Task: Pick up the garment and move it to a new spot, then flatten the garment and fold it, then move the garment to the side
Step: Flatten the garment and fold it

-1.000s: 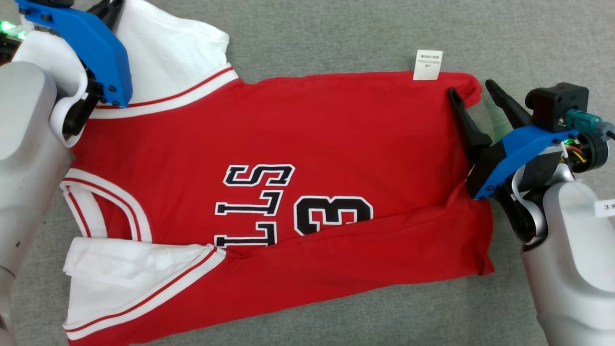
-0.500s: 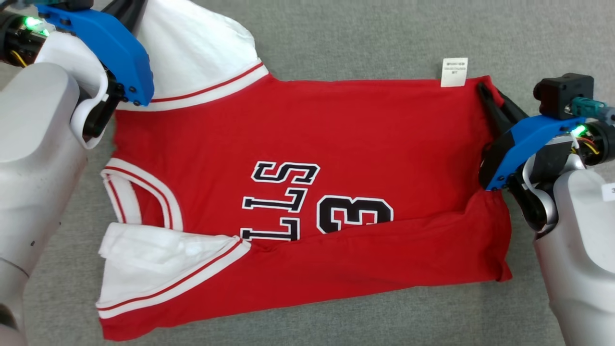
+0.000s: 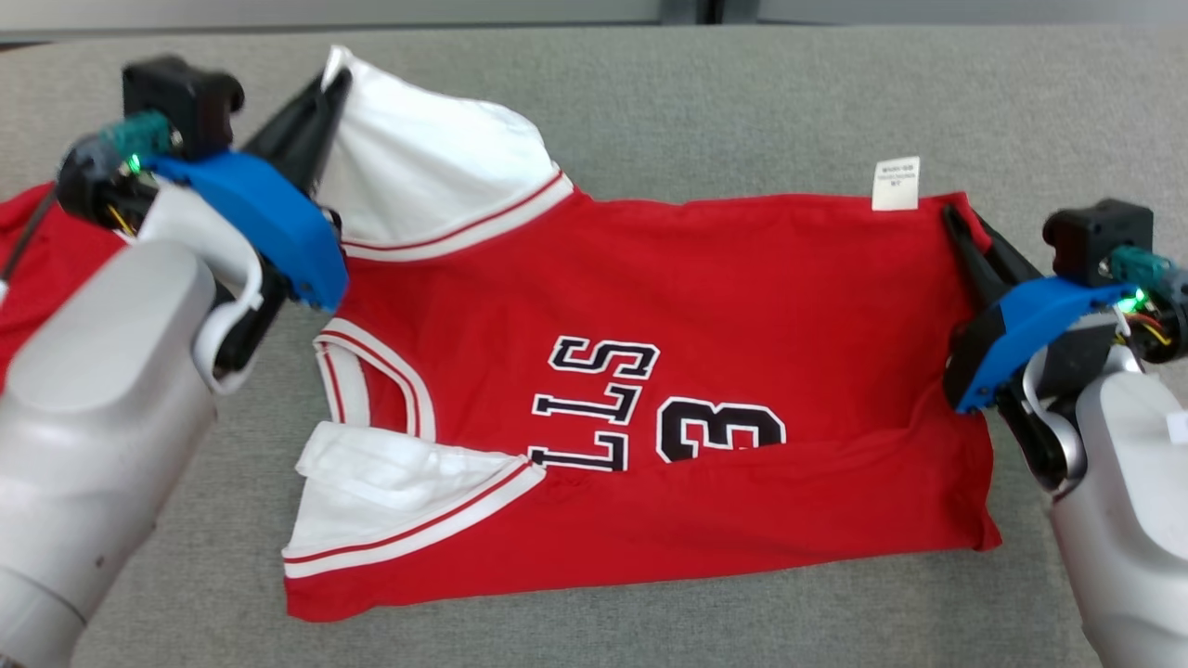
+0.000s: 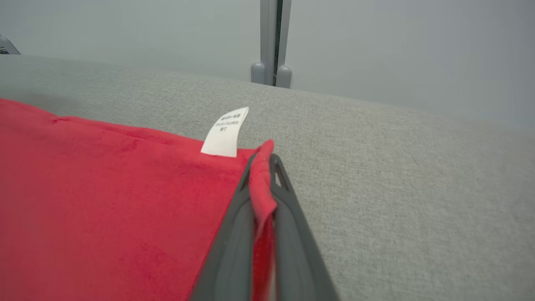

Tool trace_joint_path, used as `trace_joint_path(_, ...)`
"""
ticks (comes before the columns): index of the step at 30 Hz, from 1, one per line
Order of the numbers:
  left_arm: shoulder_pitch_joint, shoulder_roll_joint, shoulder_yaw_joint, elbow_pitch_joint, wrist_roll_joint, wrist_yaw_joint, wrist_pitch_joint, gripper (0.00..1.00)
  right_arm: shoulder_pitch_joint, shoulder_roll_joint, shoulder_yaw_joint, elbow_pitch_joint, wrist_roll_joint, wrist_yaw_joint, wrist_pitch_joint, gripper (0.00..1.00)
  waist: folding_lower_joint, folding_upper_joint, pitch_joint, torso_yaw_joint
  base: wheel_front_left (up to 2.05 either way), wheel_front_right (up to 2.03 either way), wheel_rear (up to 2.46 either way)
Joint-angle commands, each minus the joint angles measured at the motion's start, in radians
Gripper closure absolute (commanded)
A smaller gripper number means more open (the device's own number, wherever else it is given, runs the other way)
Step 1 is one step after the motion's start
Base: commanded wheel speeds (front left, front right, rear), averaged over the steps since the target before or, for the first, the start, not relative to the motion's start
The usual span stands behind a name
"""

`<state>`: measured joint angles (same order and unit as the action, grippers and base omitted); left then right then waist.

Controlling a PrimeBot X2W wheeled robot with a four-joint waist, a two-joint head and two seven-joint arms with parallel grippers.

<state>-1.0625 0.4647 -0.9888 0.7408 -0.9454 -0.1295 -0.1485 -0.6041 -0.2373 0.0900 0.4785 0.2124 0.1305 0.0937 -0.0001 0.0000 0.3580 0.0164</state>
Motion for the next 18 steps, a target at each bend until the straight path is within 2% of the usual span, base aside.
trace_joint_path(1, 0.045, 0.007, -0.009, -0.027, -0.004, 0.001, -0.019, 1.0, 0.031, -0.017, 0.004, -0.001, -0.001, 0.001, -0.018, 1.0, 0.0001, 0.0, -0.019, 0.008, 0.0, 0.0, 0.0)
trace_joint_path(11, 0.233, 0.042, -0.045, -0.192, -0.009, 0.058, -0.056, 1.0, 0.129, -0.046, 0.025, -0.004, 0.007, 0.001, -0.065, 1.0, 0.0001, 0.0, -0.077, 0.029, 0.0, 0.0, 0.0)
trace_joint_path(18, 0.368, 0.093, -0.035, -0.327, -0.033, 0.137, -0.074, 1.0, 0.172, -0.057, 0.037, 0.009, -0.008, 0.001, -0.119, 1.0, 0.0001, 0.0, -0.11, 0.032, 0.0, 0.0, 0.0)
